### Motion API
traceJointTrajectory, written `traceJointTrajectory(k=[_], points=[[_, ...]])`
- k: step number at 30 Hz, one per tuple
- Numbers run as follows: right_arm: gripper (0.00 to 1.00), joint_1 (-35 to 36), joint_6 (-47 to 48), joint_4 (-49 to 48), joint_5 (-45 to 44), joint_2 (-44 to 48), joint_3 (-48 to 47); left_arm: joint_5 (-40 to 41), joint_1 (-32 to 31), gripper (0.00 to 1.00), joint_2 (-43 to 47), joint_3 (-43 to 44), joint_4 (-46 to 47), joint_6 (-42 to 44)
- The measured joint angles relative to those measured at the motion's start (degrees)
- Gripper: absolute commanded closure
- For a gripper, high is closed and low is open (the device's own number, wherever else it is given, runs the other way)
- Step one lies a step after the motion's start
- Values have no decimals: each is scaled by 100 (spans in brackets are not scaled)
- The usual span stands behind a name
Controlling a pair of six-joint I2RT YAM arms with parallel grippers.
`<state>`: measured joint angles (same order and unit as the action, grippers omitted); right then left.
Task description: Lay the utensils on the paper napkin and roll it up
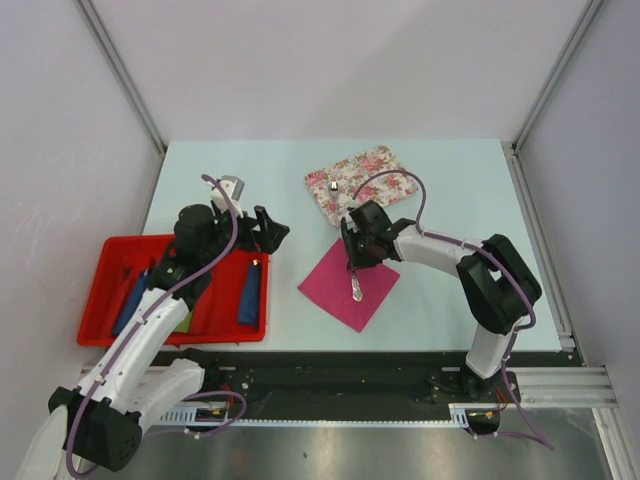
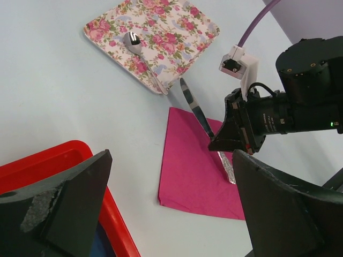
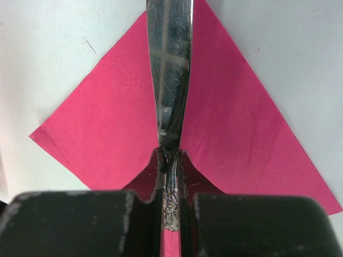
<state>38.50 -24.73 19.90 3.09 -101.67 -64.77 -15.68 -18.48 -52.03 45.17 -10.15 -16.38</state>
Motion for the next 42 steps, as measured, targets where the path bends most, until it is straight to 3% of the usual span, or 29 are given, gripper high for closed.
traceJointTrajectory(k=[8,26,42], points=[[100,-61,245,286,254,-389,-457,4,0,0,-153,-2,-4,61],[100,-330,282,1005,1021,-485,-553,-4,0,0,-205,-2,-9,142],[100,-715,398,1600,1458,-1266,-1408,0,0,0,-310,-2,24,116]])
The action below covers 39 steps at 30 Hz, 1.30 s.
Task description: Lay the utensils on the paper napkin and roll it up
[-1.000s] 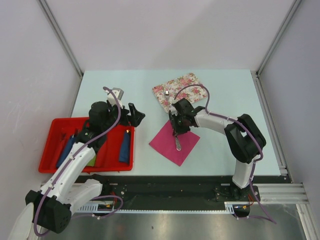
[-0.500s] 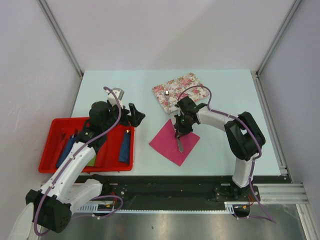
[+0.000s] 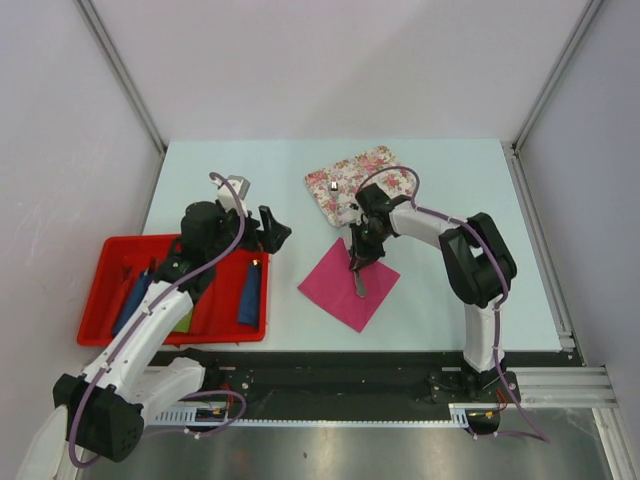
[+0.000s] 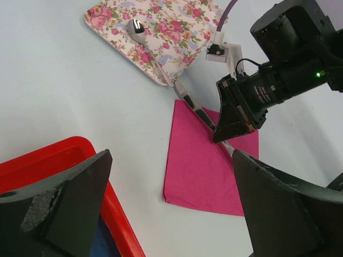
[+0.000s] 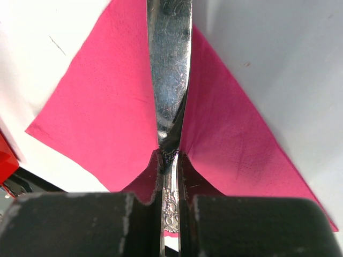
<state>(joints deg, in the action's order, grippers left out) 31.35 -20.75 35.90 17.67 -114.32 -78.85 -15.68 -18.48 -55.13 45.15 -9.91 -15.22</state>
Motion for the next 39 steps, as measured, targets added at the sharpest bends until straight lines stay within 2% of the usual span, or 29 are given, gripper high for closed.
traceJointTrajectory(k=[21,39], points=[[100,-297,136,4,-39,-702,-1110,35,0,0,-138,0,37,-20],[100,245,-168,46,-498,-85,-511,33,0,0,-94,-42,35,-26]])
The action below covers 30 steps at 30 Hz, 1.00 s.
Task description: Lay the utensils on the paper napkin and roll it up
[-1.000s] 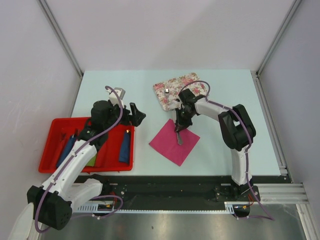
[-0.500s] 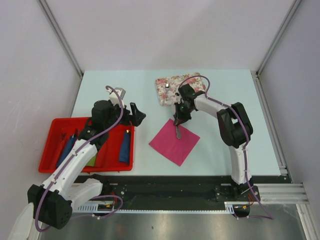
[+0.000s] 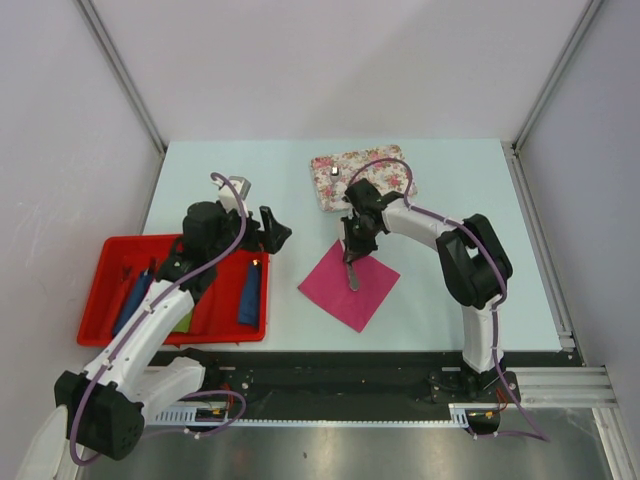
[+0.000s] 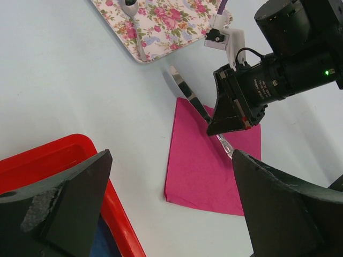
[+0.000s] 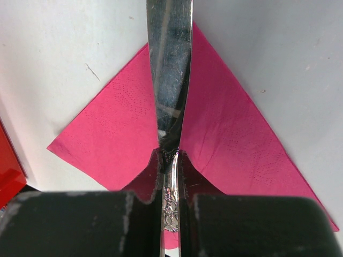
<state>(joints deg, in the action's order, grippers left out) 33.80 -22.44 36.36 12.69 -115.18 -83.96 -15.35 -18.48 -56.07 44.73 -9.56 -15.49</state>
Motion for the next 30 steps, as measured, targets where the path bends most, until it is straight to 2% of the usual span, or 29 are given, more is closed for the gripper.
traceJointTrajectory(k=[21,25,30], points=[[100,142,-269,-26,-195,-31,256,-2,0,0,98,-48,-2,-9],[93,142,-302,-24,-192,-81,254,0,0,0,98,-48,-2,-9],[89,142,-330,-22,-195,-87,254,2,0,0,98,-50,-2,-9]])
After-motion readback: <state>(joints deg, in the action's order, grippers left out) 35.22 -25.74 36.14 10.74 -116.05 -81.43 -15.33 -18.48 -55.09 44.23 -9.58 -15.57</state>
